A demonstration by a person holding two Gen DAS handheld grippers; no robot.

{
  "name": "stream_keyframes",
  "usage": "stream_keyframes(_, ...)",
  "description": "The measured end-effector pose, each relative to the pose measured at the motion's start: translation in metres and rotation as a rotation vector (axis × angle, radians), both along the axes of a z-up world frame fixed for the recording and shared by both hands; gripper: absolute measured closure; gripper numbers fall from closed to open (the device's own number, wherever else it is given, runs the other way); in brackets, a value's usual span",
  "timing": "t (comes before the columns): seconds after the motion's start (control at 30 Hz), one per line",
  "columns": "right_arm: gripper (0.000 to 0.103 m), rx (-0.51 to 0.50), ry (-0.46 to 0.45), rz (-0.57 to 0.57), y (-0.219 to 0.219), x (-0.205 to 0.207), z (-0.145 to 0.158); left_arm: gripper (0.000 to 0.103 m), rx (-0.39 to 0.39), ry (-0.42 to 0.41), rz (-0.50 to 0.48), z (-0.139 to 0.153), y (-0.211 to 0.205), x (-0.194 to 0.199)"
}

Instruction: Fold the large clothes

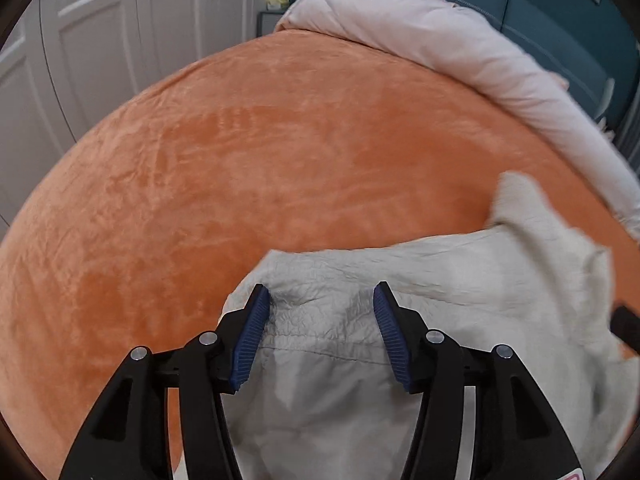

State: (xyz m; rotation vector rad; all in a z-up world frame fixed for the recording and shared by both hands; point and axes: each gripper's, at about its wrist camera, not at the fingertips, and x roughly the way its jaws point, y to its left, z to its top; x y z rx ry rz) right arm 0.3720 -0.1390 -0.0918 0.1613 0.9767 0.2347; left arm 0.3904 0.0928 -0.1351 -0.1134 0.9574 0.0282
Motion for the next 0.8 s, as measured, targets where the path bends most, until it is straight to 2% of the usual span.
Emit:
stream_keyframes(0.1, 0.083, -0.008, 0.096, 0.088, 0.041, 0.037, -0.037, 0.048, 0.074, -0.041, 0.004, -0.018, -0.006, -0.007)
stream_keyframes(0.2, 0.087, -0.080, 0.127, 0.136, 0.057, 0.053, -0.055, 0.047, 0.045, -0.062, 0.023, -0.024, 0.001, -0.010)
stream_keyframes(0.23, 0.103, -0.055, 0.122, 0.106, 0.044, 0.059, -0.058, 0.047, 0.027, -0.064, 0.027, -0.026, 0.004, -0.009)
stream_keyframes(0.33, 0.103, 0.079, 0.111, -0.101, -0.008, 0.066, -0.058, 0.046, 0.017, -0.070, 0.026, -0.027, 0.004, -0.009)
stream_keyframes(0.37, 0.103, 0.095, 0.083, -0.196, -0.029, 0.060, -0.052, 0.046, 0.017, -0.070, 0.026, -0.028, 0.004, -0.008)
stream_keyframes(0.4, 0.103, 0.138, 0.050, -0.247, -0.047, 0.050, -0.045, 0.046, 0.018, -0.071, 0.025, -0.028, 0.004, -0.008)
stream_keyframes(0.47, 0.100, 0.151, -0.017, -0.322, -0.079, 0.017, -0.024, 0.046, 0.015, -0.073, 0.024, -0.027, 0.005, -0.007)
stream_keyframes(0.53, 0.094, 0.093, -0.055, -0.373, -0.106, -0.025, -0.006, 0.046, 0.010, -0.063, 0.015, -0.019, 0.005, -0.006)
stream_keyframes(0.57, 0.093, 0.078, -0.063, -0.379, -0.115, -0.037, -0.007, 0.046, 0.011, -0.060, 0.009, -0.012, 0.004, -0.010)
stream_keyframes(0.63, 0.089, 0.031, -0.068, -0.412, -0.143, -0.080, -0.003, 0.047, -0.039, -0.091, -0.017, 0.012, -0.003, -0.021)
stream_keyframes(0.7, 0.085, 0.013, -0.058, -0.452, -0.159, -0.103, -0.007, 0.046, -0.110, -0.136, -0.087, 0.042, -0.024, -0.032)
stream_keyframes(0.8, 0.080, 0.075, -0.032, -0.492, -0.182, -0.112, -0.017, 0.046, -0.138, -0.152, -0.242, 0.073, -0.089, -0.034)
